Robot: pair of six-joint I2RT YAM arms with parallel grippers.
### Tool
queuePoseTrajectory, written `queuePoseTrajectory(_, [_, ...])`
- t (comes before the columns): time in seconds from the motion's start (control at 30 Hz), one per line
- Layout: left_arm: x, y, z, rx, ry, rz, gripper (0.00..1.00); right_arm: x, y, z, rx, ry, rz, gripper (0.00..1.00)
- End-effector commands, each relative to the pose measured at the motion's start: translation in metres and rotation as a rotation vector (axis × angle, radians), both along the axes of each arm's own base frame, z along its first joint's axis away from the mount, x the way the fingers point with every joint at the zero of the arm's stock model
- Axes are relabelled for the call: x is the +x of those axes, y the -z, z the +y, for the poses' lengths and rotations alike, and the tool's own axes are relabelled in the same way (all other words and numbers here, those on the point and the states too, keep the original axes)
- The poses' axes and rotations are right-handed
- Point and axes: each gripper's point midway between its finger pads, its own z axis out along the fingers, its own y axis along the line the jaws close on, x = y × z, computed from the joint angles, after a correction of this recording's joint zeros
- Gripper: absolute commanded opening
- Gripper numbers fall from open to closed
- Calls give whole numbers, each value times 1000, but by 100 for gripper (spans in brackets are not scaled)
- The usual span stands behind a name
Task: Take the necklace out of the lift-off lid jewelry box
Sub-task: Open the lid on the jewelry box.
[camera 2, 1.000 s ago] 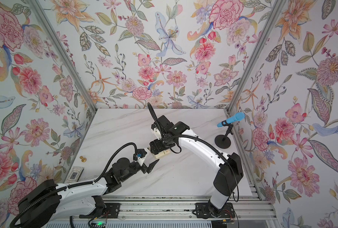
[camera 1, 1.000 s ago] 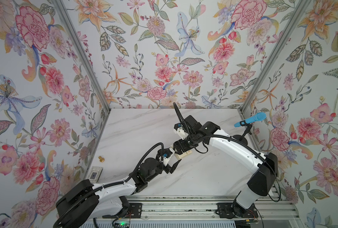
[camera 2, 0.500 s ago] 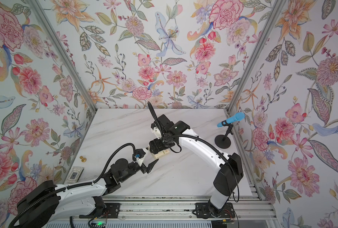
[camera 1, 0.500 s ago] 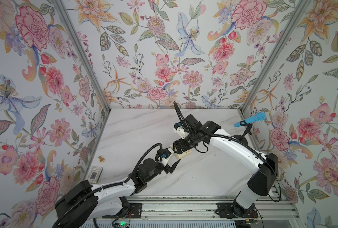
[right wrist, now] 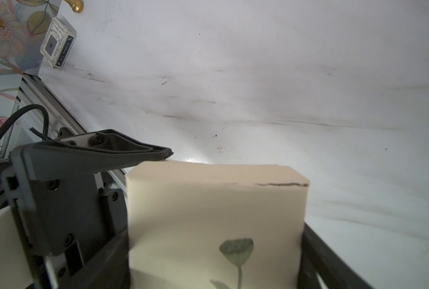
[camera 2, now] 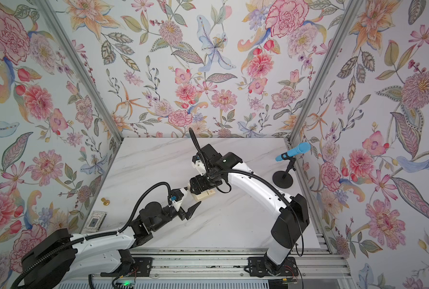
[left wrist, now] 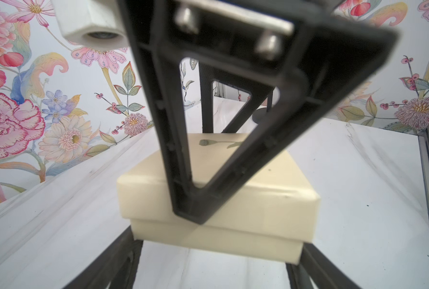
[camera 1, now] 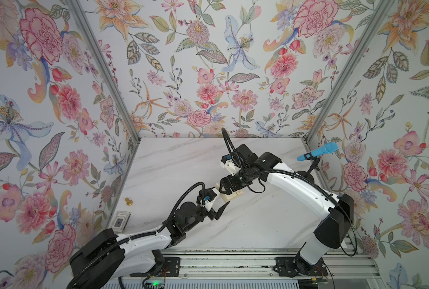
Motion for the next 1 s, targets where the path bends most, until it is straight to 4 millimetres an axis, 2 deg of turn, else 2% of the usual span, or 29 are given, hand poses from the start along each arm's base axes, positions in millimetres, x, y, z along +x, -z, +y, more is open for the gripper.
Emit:
queuePoseTrajectory(0.0, [1,12,5,30,-7,9,82,2,-31,-6,58,26,-39,82])
queuePoseTrajectory(0.33, [1,17,5,39,-9,13,81,2,-31,-6,65,18,-33,82])
queuePoseTrajectory(0.6, [0,18,7,32,-12,8,81,2,-40,-5,98,11,-30,82])
queuePoseTrajectory(0.83, [0,19,8,26,-15,2,81,4,-44,-9,109,23,-32,82])
queuePoseTrajectory(0.97, [-1,19,9,24,-11,1,81,12,-48,-19,110,53,-48,82])
